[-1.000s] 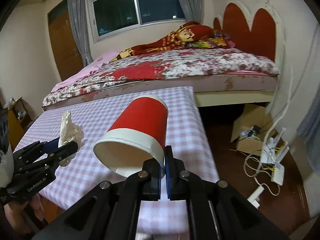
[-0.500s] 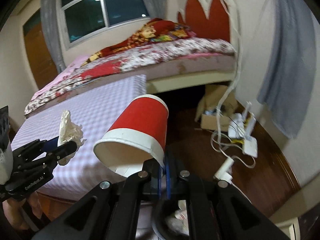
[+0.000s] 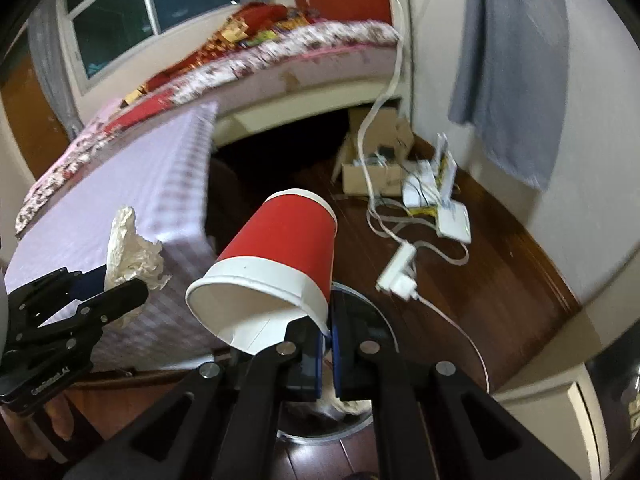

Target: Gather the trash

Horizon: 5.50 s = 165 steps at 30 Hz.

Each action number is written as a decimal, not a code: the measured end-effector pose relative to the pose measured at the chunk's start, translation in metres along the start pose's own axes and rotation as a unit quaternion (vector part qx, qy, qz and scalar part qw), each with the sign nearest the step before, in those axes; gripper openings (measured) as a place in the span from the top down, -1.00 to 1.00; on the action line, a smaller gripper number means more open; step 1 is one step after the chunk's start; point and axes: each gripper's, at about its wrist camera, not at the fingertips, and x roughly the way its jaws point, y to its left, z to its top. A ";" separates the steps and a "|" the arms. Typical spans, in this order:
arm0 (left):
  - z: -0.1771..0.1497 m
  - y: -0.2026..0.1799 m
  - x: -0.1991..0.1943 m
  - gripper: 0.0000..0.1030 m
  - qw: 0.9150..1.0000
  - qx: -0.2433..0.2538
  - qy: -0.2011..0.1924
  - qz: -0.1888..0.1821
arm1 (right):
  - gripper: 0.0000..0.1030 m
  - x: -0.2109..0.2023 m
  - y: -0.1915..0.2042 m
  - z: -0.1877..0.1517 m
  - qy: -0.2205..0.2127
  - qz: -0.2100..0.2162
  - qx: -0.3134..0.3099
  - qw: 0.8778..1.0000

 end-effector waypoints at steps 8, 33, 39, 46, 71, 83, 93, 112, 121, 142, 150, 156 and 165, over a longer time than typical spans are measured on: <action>-0.024 -0.005 0.051 0.32 0.997 -0.015 0.065 -0.029 | 0.93 0.038 -0.021 -0.027 0.050 -0.003 0.004 0.999; -0.066 0.024 0.051 -0.98 0.991 -0.066 0.076 0.088 | -0.98 0.078 -0.024 -0.043 0.094 -0.072 -0.026 0.993; -0.057 0.024 0.026 -0.98 0.991 -0.067 0.056 0.098 | -0.98 0.051 0.011 -0.036 0.064 -0.063 -0.063 0.994; -0.048 0.029 -0.019 -0.98 0.991 -0.071 0.022 0.107 | -0.98 0.011 0.046 -0.028 0.035 -0.051 -0.076 0.995; -0.061 0.016 -0.196 -0.98 0.978 -0.086 -0.107 0.158 | -0.98 -0.163 0.139 -0.050 -0.090 -0.042 -0.072 0.992; -0.069 0.026 -0.233 -0.98 0.968 -0.113 -0.148 0.167 | -0.98 -0.209 0.155 -0.054 -0.126 -0.062 -0.097 0.985; -0.071 0.025 -0.228 -0.98 0.970 -0.113 -0.149 0.156 | -0.98 -0.207 0.152 -0.053 -0.123 -0.061 -0.091 0.986; -0.069 0.024 -0.232 -0.98 0.969 -0.108 -0.155 0.158 | -0.98 -0.212 0.149 -0.056 -0.128 -0.063 -0.084 0.986; -0.070 0.026 -0.232 -0.98 0.969 -0.108 -0.154 0.158 | -0.98 -0.214 0.150 -0.057 -0.129 -0.062 -0.084 0.986; -0.070 0.026 -0.229 -0.98 0.970 -0.105 -0.153 0.157 | -0.98 -0.215 0.149 -0.054 -0.128 -0.062 -0.083 0.986; -0.070 0.026 -0.229 -0.98 0.970 -0.105 -0.154 0.156 | -0.98 -0.215 0.148 -0.054 -0.128 -0.061 -0.082 0.986; -0.071 0.026 -0.231 -0.98 0.970 -0.106 -0.153 0.156 | -0.98 -0.215 0.148 -0.055 -0.127 -0.061 -0.082 0.987; -0.071 0.026 -0.230 -0.98 0.970 -0.106 -0.153 0.156 | -0.98 -0.214 0.147 -0.055 -0.127 -0.061 -0.081 0.987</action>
